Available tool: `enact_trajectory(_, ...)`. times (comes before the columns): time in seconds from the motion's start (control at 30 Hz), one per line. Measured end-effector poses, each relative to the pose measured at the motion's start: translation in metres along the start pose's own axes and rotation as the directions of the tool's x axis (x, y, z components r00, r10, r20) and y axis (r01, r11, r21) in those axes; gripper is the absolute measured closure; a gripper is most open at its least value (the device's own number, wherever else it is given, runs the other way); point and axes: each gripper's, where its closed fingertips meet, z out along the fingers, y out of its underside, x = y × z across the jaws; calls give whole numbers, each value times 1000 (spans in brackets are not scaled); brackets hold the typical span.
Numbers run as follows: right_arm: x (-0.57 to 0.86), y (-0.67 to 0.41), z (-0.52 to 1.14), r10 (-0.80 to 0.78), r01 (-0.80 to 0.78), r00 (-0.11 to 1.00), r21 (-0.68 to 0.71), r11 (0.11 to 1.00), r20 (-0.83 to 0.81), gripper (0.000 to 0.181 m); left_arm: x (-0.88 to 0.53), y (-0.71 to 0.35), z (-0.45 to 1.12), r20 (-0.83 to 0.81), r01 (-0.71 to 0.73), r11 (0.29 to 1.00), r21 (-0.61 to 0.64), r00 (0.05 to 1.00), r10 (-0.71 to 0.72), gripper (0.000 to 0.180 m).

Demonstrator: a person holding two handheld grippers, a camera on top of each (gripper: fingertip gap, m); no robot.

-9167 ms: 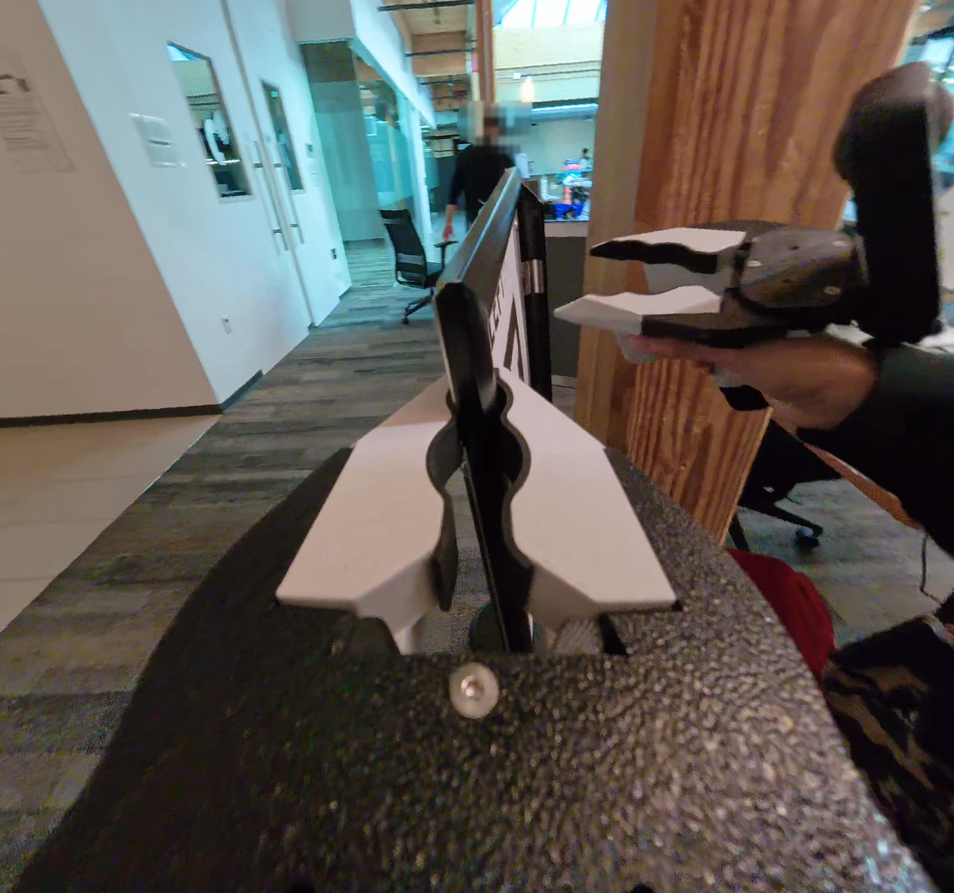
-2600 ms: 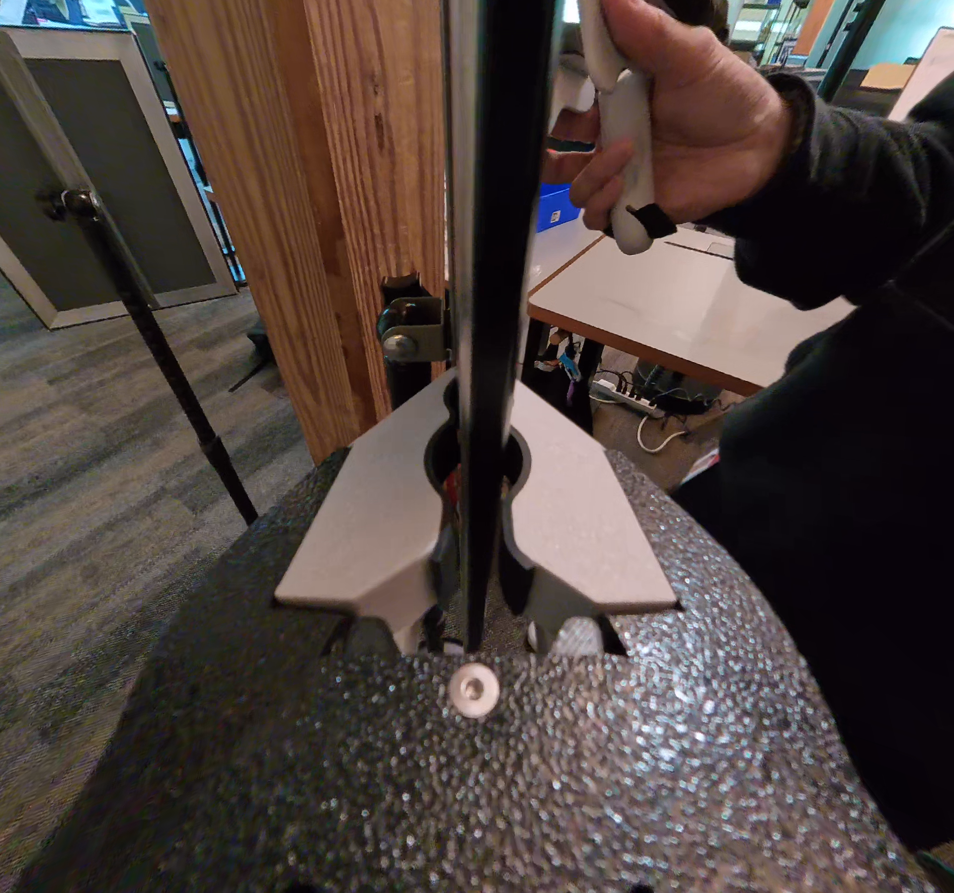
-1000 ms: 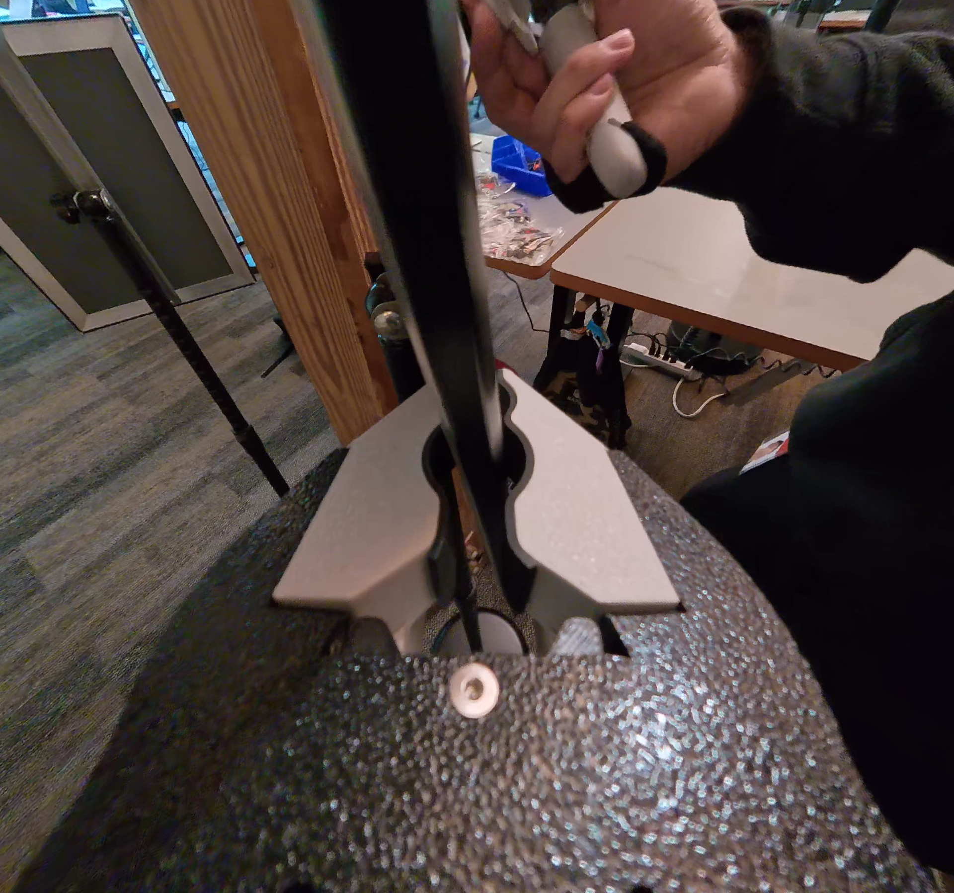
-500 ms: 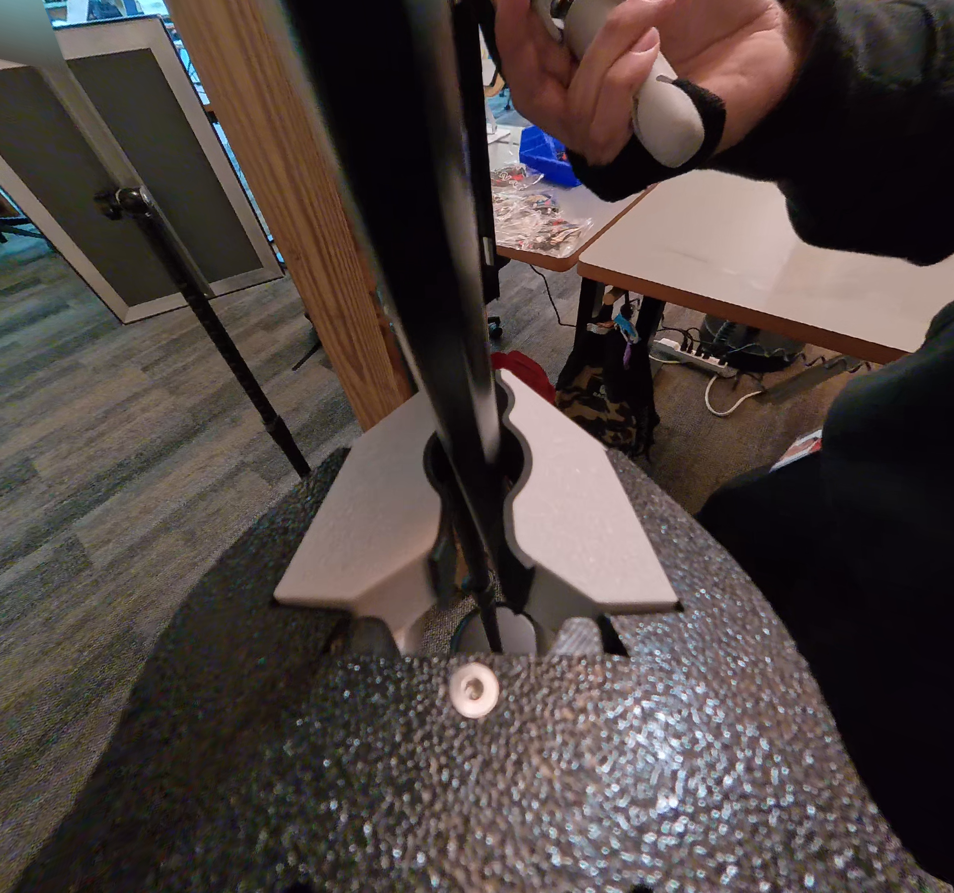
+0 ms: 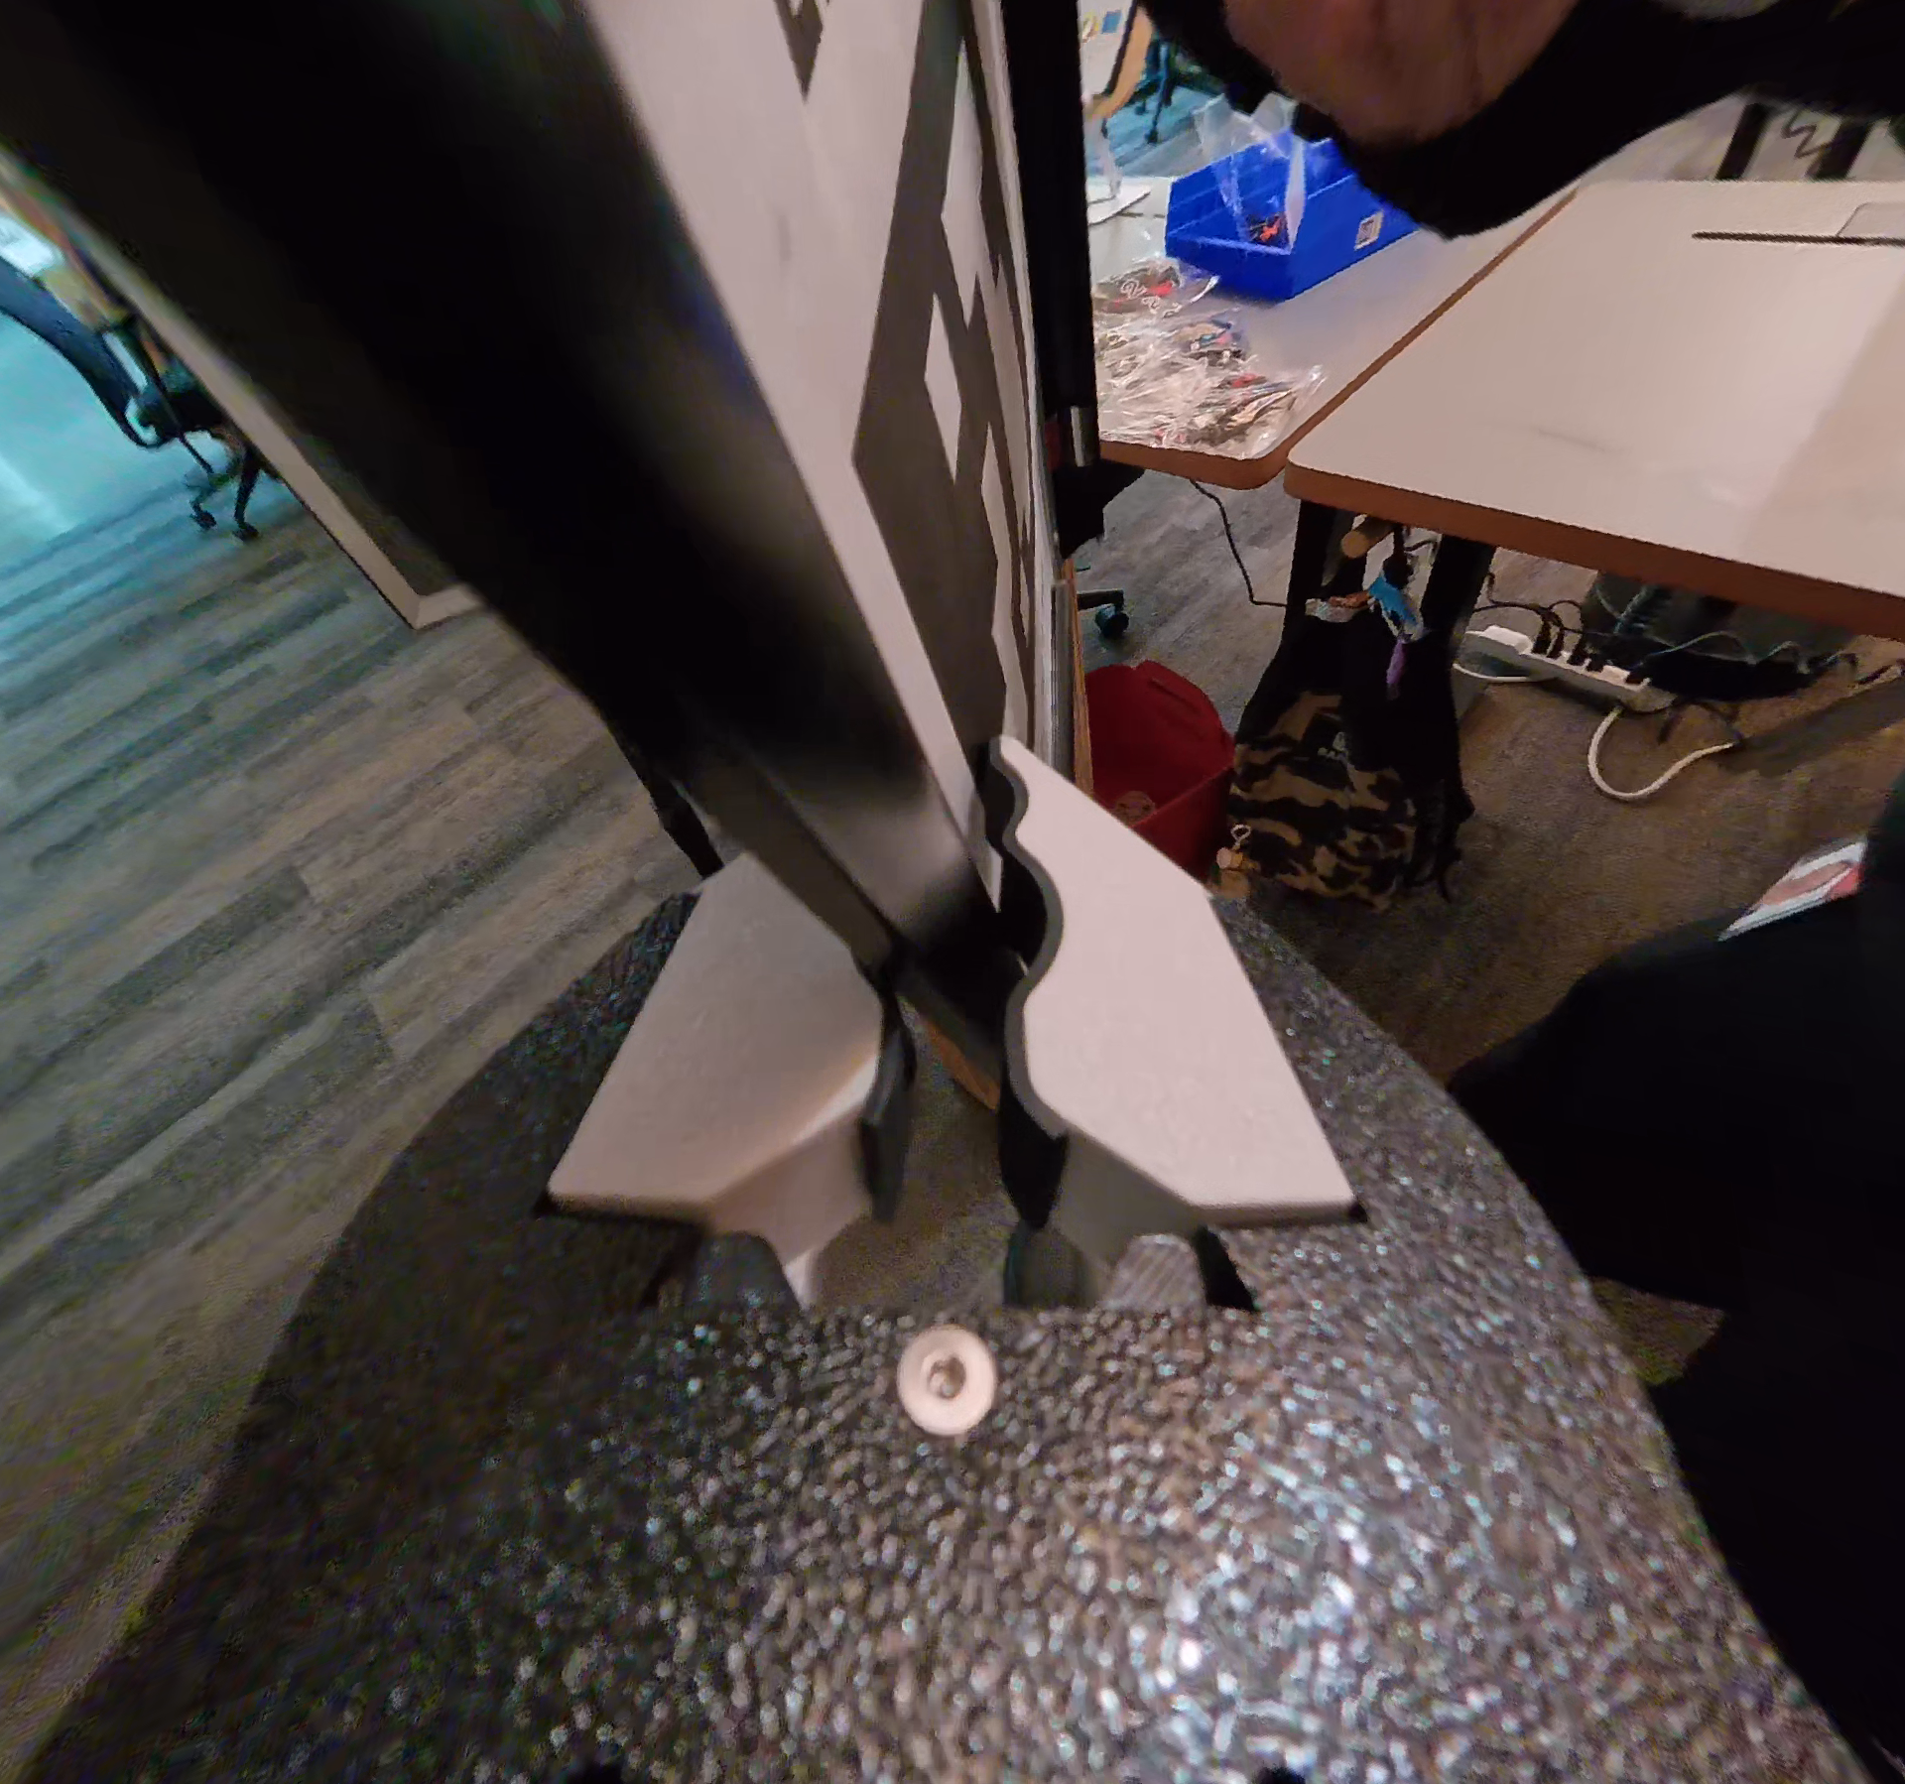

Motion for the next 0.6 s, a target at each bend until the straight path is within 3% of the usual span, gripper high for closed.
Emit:
enact_trajectory(0.03, 1, -1, 0, -16, 16, 1000, 3, 1000, -14, 181, -1, -1, 0, 11, -17, 1000, -2, 1000, 17, 172)
enact_trajectory(0.1, 1, -2, -1, -32, 32, 999, 10, 999, -21, 181, -2, -4, -2, 42, -39, 999, -4, 998, 40, 168)
enact_trajectory(0.27, 1, 2, -2, -52, 53, 998, 19, 998, -38, 181, -10, -57, -36, 196, -79, 981, 179, 980, 43, 143)
enact_trajectory(0.5, 1, 0, -3, -37, 38, 998, 16, 999, -48, 181, -10, -77, -60, 248, -113, 985, 132, 966, 77, 132)
enact_trajectory(0.6, 0, 2, -3, 8, -8, 998, -4, 1000, -59, 180, -19, -80, -65, 269, -135, 978, 162, 959, 88, 162)
